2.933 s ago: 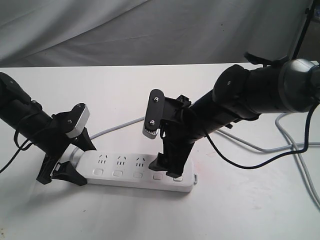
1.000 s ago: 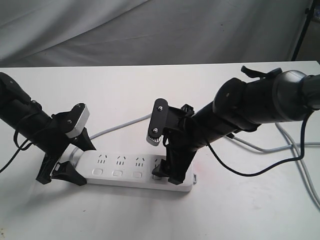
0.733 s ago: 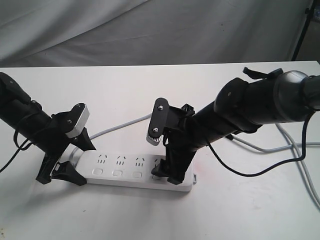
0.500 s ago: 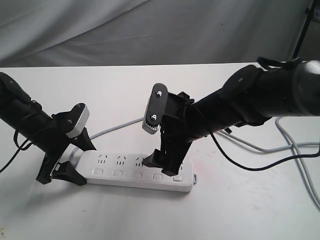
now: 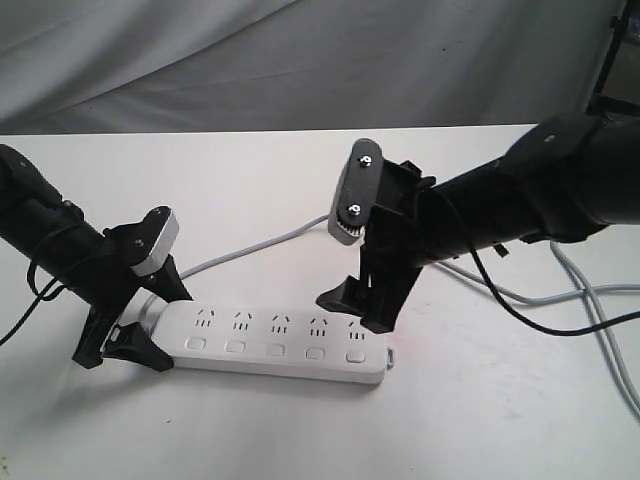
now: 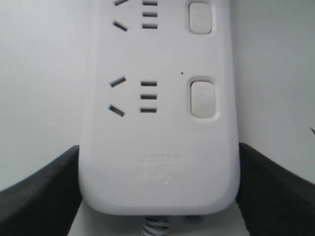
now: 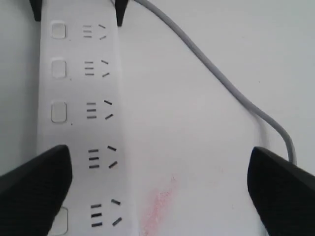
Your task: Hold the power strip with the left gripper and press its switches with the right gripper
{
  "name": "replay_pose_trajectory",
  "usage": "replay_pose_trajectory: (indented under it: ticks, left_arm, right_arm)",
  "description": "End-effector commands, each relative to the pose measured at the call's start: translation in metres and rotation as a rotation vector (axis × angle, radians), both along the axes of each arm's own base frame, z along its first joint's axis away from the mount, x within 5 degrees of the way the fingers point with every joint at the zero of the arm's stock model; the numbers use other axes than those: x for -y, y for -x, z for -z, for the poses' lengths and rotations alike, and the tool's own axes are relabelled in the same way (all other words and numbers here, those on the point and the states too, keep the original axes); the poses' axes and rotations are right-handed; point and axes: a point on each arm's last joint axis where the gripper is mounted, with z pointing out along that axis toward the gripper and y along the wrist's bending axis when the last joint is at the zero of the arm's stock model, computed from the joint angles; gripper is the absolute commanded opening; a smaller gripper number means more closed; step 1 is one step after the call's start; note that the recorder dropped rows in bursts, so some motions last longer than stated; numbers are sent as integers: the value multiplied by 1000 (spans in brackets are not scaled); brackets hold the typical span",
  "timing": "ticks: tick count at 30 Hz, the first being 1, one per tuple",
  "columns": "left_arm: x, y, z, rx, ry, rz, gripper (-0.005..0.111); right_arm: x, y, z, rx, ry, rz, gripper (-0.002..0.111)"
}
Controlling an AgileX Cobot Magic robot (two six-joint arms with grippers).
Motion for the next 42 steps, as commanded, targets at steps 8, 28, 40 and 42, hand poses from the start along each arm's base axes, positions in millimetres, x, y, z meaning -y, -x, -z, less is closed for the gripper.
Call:
replay_pose_trajectory:
  ticks: [8, 28, 40, 42]
  left_arm:
    - [2, 2, 0, -4, 0, 7, 0]
    - [2, 2, 0, -4, 0, 7, 0]
    - [2, 2, 0, -4, 0, 7, 0]
    - [2, 2, 0, -4, 0, 7, 0]
  right_arm:
    - [22, 7, 7, 7, -88, -19, 88]
    - [21, 15, 15, -19, -85, -60, 88]
    - [25, 11, 42, -78, -37, -20, 88]
    - [24, 9, 43, -84, -47, -26, 88]
